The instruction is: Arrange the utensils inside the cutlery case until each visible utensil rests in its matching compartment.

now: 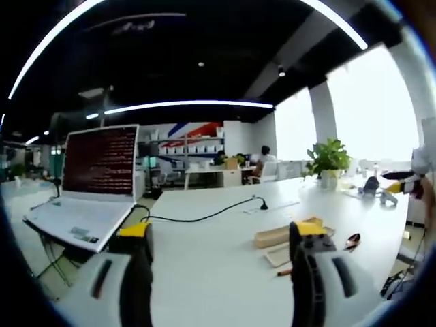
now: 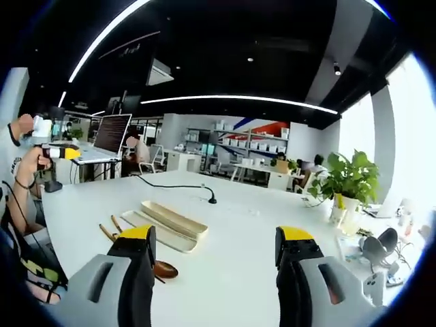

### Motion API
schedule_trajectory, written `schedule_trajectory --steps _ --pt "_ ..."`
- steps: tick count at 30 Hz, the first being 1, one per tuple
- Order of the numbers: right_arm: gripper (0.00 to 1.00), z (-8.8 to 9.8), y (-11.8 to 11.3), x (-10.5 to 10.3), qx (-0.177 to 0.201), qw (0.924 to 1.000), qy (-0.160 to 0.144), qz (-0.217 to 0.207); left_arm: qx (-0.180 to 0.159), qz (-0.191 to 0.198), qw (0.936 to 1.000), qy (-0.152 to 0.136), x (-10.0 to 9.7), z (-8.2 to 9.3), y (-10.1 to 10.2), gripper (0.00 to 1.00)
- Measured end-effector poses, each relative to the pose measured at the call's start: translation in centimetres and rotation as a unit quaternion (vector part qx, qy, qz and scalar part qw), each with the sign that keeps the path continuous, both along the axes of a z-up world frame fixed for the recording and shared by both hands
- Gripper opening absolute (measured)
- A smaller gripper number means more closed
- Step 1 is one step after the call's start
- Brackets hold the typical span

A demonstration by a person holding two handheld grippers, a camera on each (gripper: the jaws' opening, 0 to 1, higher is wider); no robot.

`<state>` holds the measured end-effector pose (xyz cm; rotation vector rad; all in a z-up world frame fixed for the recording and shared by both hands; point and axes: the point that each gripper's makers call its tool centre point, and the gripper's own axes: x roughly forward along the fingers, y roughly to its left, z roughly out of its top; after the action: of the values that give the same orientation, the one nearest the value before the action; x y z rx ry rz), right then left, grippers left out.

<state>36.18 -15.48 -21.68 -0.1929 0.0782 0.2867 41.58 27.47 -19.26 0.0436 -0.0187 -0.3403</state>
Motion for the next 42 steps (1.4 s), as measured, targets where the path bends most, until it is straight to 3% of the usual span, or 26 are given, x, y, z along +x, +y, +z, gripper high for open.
schedule_trajectory --steps 3,8,13,16,22,29,32,35,40,42 --pt "0.73 -0.5 0.8 0.2 -0.008 0.9999 0.006 0.012 0.009 -0.026 0.9996 0.002 -0.2 -0.3 -1.0 0.76" --pt "0.73 -1.4 2.4 1.0 -0.008 0.9991 0.025 0.035 0.051 -0.085 0.9945 0.033 0.4 -3.0 -3.7 0.71" --pt "0.72 -1.7 4.0 1.8 -0.001 0.9975 0.028 0.065 0.030 -0.142 0.9864 0.077 1.3 -5.4 -6.8 0.68" --pt "0.74 -1.8 4.2 2.3 -0.003 0.9970 0.030 0.071 0.041 -0.148 0.9840 0.091 1.7 -6.4 -7.8 0.67" --pt "0.73 -2.4 4.6 3.3 -0.029 0.9956 0.036 0.081 0.045 -0.195 0.9742 0.103 0.9 -7.3 -10.4 0.64" --pt "0.66 -4.2 6.5 3.7 -0.027 0.9877 0.071 0.136 0.075 -0.209 0.9679 0.118 1.1 -9.0 -11.4 0.62" --pt "0.66 -5.6 7.1 3.9 -0.031 0.9829 0.101 0.151 0.089 -0.222 0.9626 0.128 1.1 -10.0 -12.0 0.61" --pt "0.63 -6.2 7.9 4.2 -0.050 0.9798 0.099 0.166 0.105 -0.240 0.9550 0.139 0.8 -11.1 -12.9 0.59" --pt "0.56 -7.1 9.7 3.8 -0.056 0.9679 0.105 0.221 0.134 -0.283 0.9379 0.150 -0.3 -12.7 -14.8 0.57" --pt "0.49 -7.6 10.0 3.4 -0.051 0.9640 0.109 0.237 0.127 -0.310 0.9286 0.160 -1.0 -13.2 -15.8 0.57"
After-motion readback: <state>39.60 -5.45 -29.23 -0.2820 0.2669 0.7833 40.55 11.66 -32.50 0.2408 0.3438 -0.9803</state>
